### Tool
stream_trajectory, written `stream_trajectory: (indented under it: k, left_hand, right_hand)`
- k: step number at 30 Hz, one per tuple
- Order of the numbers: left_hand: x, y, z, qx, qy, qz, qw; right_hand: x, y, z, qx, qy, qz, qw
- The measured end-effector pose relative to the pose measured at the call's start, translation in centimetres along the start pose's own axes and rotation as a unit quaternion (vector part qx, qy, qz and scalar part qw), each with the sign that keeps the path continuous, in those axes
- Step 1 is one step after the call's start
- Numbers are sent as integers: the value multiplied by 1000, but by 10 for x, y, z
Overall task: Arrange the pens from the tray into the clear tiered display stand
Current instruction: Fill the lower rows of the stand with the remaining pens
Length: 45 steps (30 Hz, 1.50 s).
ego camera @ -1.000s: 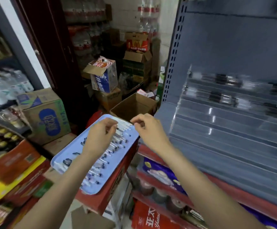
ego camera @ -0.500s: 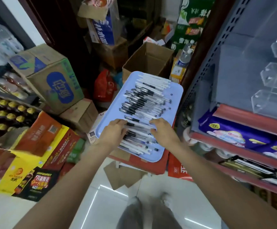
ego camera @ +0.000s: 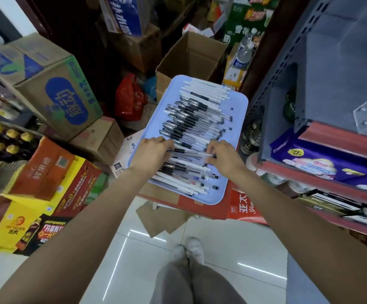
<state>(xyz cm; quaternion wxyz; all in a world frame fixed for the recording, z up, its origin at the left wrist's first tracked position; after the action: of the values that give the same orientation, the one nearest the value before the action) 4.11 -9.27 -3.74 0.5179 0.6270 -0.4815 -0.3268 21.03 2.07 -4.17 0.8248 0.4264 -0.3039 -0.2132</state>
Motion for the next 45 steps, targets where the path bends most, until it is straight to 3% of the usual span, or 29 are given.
stream_trajectory:
  k: [8,17,19,22,28,32,34,39,43,45]
  left_hand:
    - [-4,-5,3,50,12,-15,999]
    - [1,0,8,294,99,6,951]
    - [4,4,6,366,128,3,922]
    - [10,7,9,493,181,-22,851]
    - [19,15,15,597,256,-59,758]
    - [19,33,8,667,243,-86,700]
    - [11,47,-3,675,226,-95,696]
    - [-25,96,-60,661,145,-117,726]
    - [-47,139,-113,668,91,-166,720]
    - [-59,153,-141,634,66,-178,749]
  right_hand:
    - [3,4,-2,-6,7,-40,999]
    - [11,17,3,-37,-25,-67,997]
    - [10,15,2,-37,-35,-62,997]
    - [7,11,2,-30,-35,-53,998]
    - [8,9,5,-38,-22,-87,995]
    - [21,28,13,-134,2,-126,983]
    - [30,42,22,-187,10,-138,972]
    - [50,84,28,-303,35,-168,937]
    - [70,127,12,-361,50,-219,905]
    - [80,149,-1,-379,55,-241,892]
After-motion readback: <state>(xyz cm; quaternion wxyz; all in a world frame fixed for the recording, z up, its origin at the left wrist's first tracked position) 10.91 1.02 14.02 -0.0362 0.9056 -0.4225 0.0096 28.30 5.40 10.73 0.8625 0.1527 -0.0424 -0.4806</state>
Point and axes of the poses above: each hand's wrist, its own x-axis away from the middle knuckle, its own y-axis out of the back of the hand, z = x × y, the point moved 2 cm from there along -x, towards the middle knuckle, and after that the axes turned 5 degrees about y, right-handed, at the moved point
